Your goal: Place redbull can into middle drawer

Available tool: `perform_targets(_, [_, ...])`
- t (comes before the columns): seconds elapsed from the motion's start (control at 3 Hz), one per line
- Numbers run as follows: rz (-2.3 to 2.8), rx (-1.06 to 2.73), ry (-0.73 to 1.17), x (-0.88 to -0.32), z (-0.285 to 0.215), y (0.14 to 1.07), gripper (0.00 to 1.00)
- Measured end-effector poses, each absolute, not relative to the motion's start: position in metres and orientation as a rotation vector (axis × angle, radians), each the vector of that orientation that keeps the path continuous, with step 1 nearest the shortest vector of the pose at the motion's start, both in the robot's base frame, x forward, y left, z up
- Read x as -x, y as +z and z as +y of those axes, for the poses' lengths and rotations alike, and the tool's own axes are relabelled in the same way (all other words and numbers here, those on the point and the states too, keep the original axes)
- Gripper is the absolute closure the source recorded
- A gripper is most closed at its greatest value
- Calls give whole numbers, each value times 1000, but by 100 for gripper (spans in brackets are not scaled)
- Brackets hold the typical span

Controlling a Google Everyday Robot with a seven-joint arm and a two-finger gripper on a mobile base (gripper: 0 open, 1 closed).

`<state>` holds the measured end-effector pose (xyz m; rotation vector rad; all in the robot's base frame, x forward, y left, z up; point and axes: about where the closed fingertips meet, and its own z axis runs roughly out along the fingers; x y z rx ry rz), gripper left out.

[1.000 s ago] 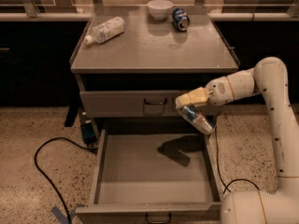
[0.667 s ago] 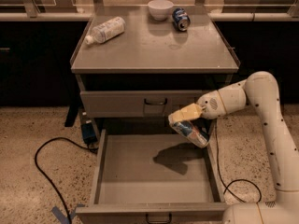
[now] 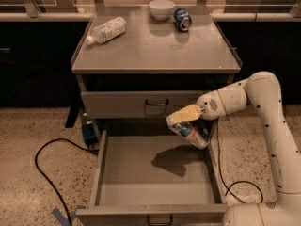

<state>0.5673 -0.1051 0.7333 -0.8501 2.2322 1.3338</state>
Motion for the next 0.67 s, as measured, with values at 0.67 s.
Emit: perform_targets(0.67, [2219,777,1338,-571,-102,654,100])
